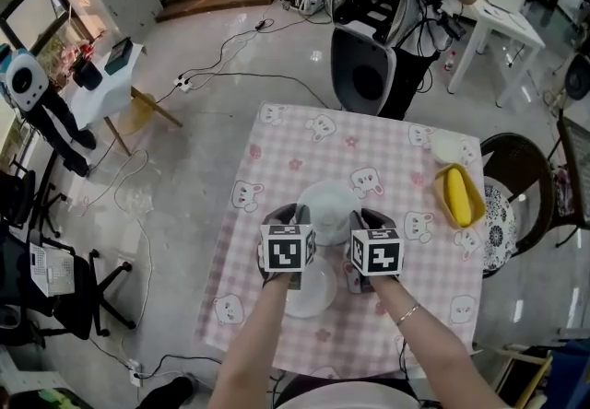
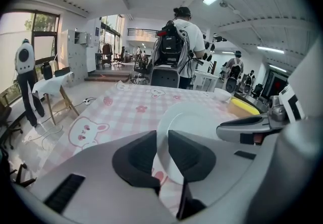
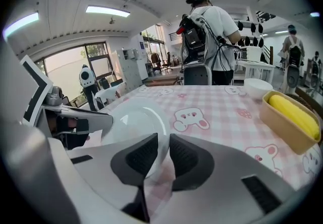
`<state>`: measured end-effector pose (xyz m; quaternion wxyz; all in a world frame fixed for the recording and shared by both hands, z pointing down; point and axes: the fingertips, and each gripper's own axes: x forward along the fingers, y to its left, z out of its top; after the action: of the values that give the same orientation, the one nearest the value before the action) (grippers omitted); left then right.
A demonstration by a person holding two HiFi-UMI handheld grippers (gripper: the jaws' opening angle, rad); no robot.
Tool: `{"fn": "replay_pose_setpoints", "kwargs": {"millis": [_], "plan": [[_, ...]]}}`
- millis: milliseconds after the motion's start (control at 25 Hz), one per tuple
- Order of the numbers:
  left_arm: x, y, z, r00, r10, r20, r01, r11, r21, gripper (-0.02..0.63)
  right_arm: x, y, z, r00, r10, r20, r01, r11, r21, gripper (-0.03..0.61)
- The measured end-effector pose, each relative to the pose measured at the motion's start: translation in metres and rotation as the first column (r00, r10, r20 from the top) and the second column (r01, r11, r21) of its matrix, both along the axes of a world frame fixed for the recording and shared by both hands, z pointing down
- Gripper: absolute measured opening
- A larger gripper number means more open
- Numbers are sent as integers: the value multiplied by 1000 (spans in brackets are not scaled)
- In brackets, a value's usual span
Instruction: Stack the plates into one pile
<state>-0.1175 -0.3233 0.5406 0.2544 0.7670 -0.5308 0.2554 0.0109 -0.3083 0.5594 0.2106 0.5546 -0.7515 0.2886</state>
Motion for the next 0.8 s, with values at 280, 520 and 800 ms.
{"fn": "replay_pose_setpoints", "kwargs": {"millis": [280,520,800], "plan": [[0,17,-31,999,-27,-20,28,997,68,87,2,11,-33,1000,4,20,-6,997,79,69],[-12,48,-63,997,-65,-49,70,990,118,86,-8,34,-67,999,-45,22,42,989,141,66],[-42,107,-76,987,-137,-87,147,982,119,83,-38,81,-82,993,-117,15,114,981,154,66]]}}
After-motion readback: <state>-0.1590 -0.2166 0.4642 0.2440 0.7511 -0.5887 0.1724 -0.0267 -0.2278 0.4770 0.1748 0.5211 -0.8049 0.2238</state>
